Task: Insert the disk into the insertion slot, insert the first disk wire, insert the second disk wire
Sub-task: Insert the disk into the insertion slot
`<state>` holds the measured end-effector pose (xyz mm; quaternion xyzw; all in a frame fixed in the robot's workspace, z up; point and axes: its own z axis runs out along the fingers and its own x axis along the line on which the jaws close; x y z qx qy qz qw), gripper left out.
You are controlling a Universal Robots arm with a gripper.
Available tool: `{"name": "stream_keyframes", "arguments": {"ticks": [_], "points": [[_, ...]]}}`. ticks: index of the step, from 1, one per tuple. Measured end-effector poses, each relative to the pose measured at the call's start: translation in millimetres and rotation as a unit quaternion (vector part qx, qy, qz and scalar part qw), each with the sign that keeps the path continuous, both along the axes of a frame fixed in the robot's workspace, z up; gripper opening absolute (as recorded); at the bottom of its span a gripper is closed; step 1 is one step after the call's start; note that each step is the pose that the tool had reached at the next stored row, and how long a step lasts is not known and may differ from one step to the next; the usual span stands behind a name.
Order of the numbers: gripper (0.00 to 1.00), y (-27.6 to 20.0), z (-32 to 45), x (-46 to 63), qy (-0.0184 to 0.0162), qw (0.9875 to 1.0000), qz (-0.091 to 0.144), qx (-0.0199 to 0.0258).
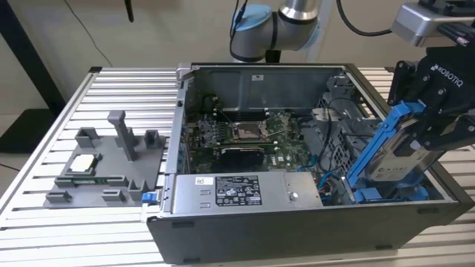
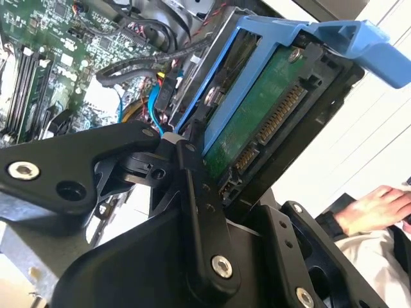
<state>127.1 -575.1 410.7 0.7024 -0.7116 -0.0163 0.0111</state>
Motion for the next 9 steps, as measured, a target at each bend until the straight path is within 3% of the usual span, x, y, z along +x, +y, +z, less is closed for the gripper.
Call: {"name": "stream_keyframes", "arguments": {"ticks": [9], "points": [[0.33, 0.0, -13.4, 0.4, 0.0, 1.0, 0.0, 0.0001]]}}
